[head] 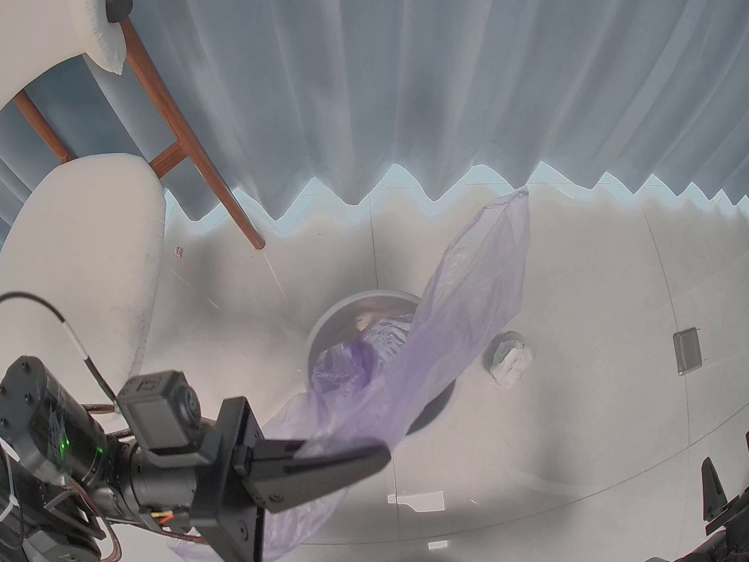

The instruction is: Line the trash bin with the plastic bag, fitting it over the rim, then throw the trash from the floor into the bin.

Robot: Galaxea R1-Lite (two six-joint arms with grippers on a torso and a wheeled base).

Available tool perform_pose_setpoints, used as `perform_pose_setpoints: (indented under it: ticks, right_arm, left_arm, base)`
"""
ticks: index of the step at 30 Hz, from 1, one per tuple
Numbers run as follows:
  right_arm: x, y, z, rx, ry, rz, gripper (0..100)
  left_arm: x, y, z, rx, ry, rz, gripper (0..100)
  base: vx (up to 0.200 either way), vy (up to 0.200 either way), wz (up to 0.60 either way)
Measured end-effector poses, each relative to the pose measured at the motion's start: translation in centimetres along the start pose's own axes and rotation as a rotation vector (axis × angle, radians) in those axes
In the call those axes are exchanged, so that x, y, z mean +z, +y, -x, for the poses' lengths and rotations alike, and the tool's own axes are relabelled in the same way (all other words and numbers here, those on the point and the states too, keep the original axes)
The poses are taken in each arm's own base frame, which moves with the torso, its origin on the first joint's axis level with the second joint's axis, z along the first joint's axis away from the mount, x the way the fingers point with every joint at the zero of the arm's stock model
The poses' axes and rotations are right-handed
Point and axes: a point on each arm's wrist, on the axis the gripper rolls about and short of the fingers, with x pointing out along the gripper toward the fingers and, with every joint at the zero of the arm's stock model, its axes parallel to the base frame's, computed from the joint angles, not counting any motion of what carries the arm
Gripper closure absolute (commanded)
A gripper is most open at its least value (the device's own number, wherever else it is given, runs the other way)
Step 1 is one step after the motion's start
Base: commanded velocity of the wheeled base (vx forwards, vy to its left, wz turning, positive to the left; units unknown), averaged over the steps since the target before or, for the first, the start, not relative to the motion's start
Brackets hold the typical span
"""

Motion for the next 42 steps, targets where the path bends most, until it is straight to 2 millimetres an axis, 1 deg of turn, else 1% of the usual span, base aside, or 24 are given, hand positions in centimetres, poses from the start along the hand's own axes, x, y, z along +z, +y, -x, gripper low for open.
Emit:
perform_pose_setpoints:
  ticks: [4, 7, 12, 17, 28, 32, 35, 39, 42]
  right_arm:
    - [0.0, 0.0, 0.0, 0.000, 0.000, 0.000, 0]
    - [0.0, 0.0, 0.0, 0.000, 0.000, 0.000, 0]
    - [0.0, 0.0, 0.0, 0.000, 0.000, 0.000, 0]
    - [0.0, 0.0, 0.0, 0.000, 0.000, 0.000, 0]
    - [0.0, 0.0, 0.0, 0.000, 0.000, 0.000, 0]
    - [0.0, 0.0, 0.0, 0.000, 0.000, 0.000, 0]
    - [0.0, 0.0, 0.0, 0.000, 0.000, 0.000, 0]
    - [0.0, 0.0, 0.0, 0.000, 0.000, 0.000, 0]
    - [0.0, 0.0, 0.0, 0.000, 0.000, 0.000, 0]
  left_arm:
    - [-0.7, -1.1, 0.2, -0.042, 0.028, 0.004, 100]
    - [-0.9, -1.0, 0.0, -0.042, 0.037, 0.003, 100]
    - [-1.2, 0.5, -0.2, 0.015, 0.051, 0.005, 100]
    - [-1.1, 1.6, -0.9, 0.036, 0.045, 0.000, 100]
    - [-0.5, 2.7, -1.9, 0.049, 0.016, -0.021, 100]
    - [-0.4, 3.2, -2.4, 0.101, -0.006, -0.022, 100]
    - [0.0, 3.7, -2.7, 0.115, -0.026, -0.032, 100]
    - [0.6, 4.3, -2.5, 0.139, -0.049, -0.041, 100]
    - [1.0, 4.4, -2.3, 0.149, -0.062, -0.046, 100]
  base:
    - [0.000, 0.000, 0.00]
    - [0.000, 0.000, 0.00]
    - [0.000, 0.000, 0.00]
    - [0.000, 0.000, 0.00]
    - [0.000, 0.000, 0.00]
    - [0.000, 0.000, 0.00]
    - [0.000, 0.000, 0.00]
    - [0.000, 0.000, 0.00]
    - [0.000, 0.000, 0.00]
